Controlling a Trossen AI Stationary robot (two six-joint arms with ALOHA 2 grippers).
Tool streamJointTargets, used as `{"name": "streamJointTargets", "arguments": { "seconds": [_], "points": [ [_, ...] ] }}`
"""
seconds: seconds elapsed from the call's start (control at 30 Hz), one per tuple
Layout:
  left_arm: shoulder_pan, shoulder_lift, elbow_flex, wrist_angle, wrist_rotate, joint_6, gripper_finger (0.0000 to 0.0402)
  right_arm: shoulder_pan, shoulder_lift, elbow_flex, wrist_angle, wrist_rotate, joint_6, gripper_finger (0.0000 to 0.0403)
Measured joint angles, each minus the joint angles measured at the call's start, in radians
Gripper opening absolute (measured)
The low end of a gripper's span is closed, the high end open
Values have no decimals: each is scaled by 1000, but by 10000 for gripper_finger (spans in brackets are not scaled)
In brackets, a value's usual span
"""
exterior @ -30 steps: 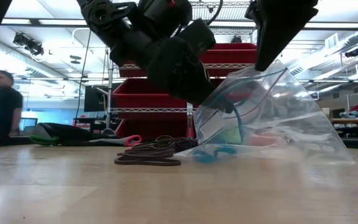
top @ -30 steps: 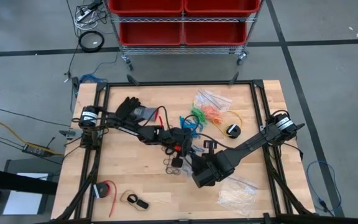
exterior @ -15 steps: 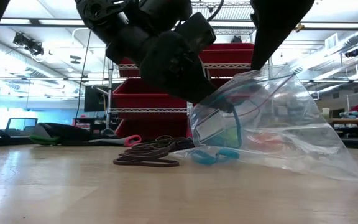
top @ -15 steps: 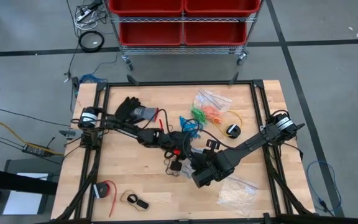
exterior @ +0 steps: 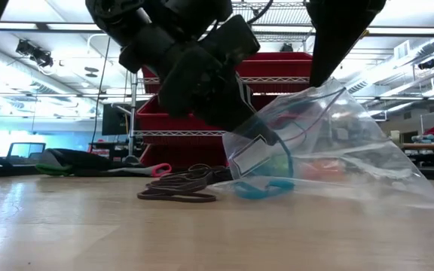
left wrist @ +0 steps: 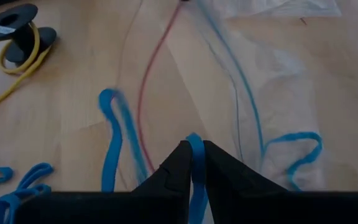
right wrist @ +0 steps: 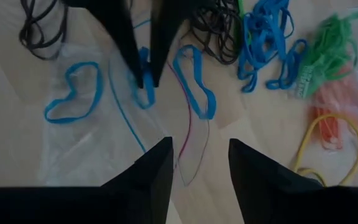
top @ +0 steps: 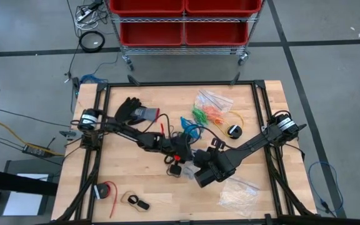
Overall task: Sort rubber bands
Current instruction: Put the blue rubber band into the transparent zip bag
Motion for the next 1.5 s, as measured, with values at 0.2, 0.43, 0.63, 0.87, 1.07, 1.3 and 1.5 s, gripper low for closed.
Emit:
{"name": "streamJointTargets", "arguments": {
  "seconds": [0.2, 0.43, 0.63, 0.87, 1.07, 1.3, 1.5],
  "points": [
    [-15, 0, 0, 3, -20, 1, 49, -9, 0, 0, -112, 89, 60, 141],
    [-16, 0, 0, 3, -34, 1, 48, -18, -36, -76, -302, 263, 357, 139],
    [-16, 0, 0, 3, -36, 18, 48, -5, -80, -190, -259, 272, 487, 139],
    [-16, 0, 0, 10, -36, 31, 48, 79, -101, -282, -238, 253, 672, 130],
    [-17, 0, 0, 5, -39, 30, 48, 169, -143, -470, -207, 256, 955, 115],
    [-17, 0, 0, 7, -40, 30, 48, 215, -327, -693, -94, 525, 1172, 112],
    [-17, 0, 0, 6, -40, 30, 48, 192, -664, -823, 73, 745, 1022, 97]
  ]
}}
